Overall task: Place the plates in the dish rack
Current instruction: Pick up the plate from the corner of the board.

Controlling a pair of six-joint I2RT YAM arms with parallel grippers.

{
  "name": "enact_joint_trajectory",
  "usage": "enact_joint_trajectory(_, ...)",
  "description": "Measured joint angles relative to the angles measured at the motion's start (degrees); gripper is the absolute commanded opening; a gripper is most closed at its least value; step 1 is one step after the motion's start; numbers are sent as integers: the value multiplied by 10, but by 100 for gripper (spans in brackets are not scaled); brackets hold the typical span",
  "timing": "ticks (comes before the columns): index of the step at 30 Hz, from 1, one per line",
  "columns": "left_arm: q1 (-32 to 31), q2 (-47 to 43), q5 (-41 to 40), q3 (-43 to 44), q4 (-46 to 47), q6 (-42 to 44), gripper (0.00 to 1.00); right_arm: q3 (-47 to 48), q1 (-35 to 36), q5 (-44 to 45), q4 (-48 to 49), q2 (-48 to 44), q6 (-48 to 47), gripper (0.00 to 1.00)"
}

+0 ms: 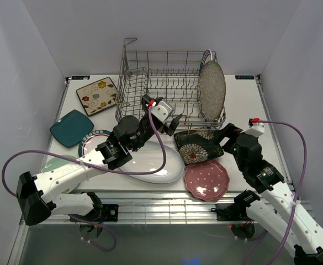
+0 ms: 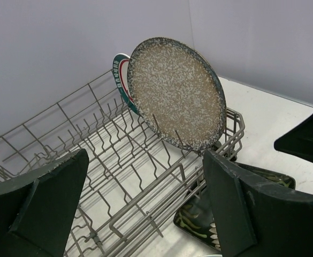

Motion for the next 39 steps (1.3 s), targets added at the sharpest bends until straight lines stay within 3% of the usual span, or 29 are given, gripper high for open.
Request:
enact_joint_trajectory(4, 9, -3, -7, -17, 4, 5, 98, -28, 0, -14, -13, -17, 33, 100)
enact_joint_trajectory(5, 14, -3, -9, -21, 7, 6, 98, -33, 0, -19, -16, -17, 43, 92)
enact_joint_trajectory(12, 39, -3, -16, -59, 30, 9, 98, -63, 0, -47, -39, -15, 104, 82)
enact_joint_trajectory(19, 40, -6, 11, -78, 44, 9, 98, -110, 0, -67, -48, -26, 165, 81)
enact_joint_trajectory(30, 41, -13, 133, -105, 30, 37, 98, -150, 0, -73, -59, -77, 241, 74)
enact_joint_trajectory(39, 41, 23, 241, -86, -50, 71, 98, -156, -2, -52, -64, -73, 275, 71)
